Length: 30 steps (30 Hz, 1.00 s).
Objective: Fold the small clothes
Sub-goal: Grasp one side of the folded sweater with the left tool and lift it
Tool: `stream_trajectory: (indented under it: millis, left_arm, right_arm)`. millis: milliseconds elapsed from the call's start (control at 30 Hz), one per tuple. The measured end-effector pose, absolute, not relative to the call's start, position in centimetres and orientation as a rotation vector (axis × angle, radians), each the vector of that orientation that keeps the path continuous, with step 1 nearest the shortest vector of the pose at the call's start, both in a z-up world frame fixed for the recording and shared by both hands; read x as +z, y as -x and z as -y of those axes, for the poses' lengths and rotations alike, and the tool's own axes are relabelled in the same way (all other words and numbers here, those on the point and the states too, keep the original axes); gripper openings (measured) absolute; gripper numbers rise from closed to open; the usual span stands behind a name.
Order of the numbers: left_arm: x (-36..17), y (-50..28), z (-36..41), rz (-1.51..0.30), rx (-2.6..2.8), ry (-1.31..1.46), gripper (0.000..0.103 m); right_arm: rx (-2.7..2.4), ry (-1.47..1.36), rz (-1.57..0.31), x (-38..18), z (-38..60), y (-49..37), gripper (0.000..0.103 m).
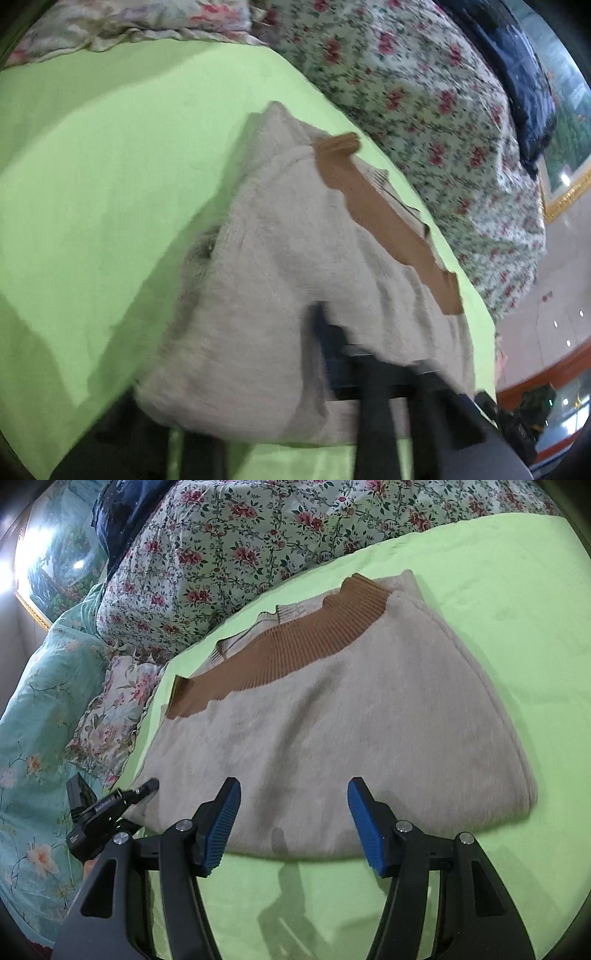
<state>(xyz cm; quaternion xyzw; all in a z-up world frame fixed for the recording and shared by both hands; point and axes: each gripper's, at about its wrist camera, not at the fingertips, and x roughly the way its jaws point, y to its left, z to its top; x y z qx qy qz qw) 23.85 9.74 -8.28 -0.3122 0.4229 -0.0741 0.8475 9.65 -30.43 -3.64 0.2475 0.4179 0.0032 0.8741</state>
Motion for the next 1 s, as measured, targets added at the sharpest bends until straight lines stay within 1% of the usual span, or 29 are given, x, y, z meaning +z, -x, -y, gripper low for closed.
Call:
stream_trajectory:
  millis: [100, 200, 267, 367, 433, 467, 500, 667, 833, 867, 900, 933, 967, 1000]
  left_arm:
    - [-6.0, -23.8, -8.2, -0.855, -0.177, 0.564, 0.008]
    - [-3.0, -23.7, -5.5, -0.804, -0.247, 0.490, 0.008]
    - [-1.1, -23.6, -2.7, -0.780, -0.308, 0.427, 0.008]
    - [0.3, -23.5, 2.2, -0.774, -0.373, 0.302, 0.008]
    - [0.0, -23.4, 5.8, -0.775, -0.395, 0.203, 0.008]
    - [-0.3, -23.4, 7.1, -0.778, -0.404, 0.172, 0.008]
    - [-0.7, -23.4, 8.3, -0.784, -0.415, 0.149, 0.008]
    - [-3.2, -23.5, 11.5, -0.829, -0.470, 0.101, 0.008]
    - [-3.7, -23.7, 11.8, -0.828, -0.490, 0.103, 0.008]
    - [-3.7, -23.6, 11.7, -0.829, -0.492, 0.100, 0.008]
    - [-3.8, -23.5, 11.7, -0.830, -0.493, 0.097, 0.008]
    - [-3.8, -23.4, 11.6, -0.830, -0.493, 0.091, 0.008]
    - [-3.8, -23.3, 11.7, -0.830, -0.492, 0.081, 0.008]
    - [-3.7, -23.1, 11.7, -0.828, -0.491, 0.074, 0.008]
  right_arm:
    - [0.010, -0.517, -0.865, -3.0, 31.6, -10.9, 0.061]
    - [0.009, -0.509, -0.843, -1.6, 32.7, -12.0, 0.061]
    - [0.027, -0.515, -0.844, -1.0, 33.2, -12.7, 0.061]
    - [0.096, -0.587, -0.846, -0.4, 34.2, -14.1, 0.061]
    - [0.136, -0.630, -0.863, -0.4, 34.6, -15.3, 0.065]
    - [0.155, -0.639, -0.873, -0.4, 34.4, -15.8, 0.072]
    - [0.192, -0.653, -0.886, -0.5, 34.2, -16.7, 0.077]
    - [0.339, -0.745, -0.949, -2.6, 33.2, -20.8, 0.079]
    - [0.399, -0.716, -1.053, -5.4, 30.4, -25.8, 0.079]
    - [0.415, -0.714, -1.054, -5.6, 29.8, -26.6, 0.077]
    - [0.432, -0.714, -1.047, -5.7, 29.2, -27.4, 0.069]
    - [0.447, -0.706, -1.041, -5.7, 28.5, -28.2, 0.064]
    - [0.450, -0.693, -1.039, -5.6, 27.9, -28.9, 0.055]
    - [0.441, -0.663, -1.040, -5.4, 27.3, -29.6, 0.040]
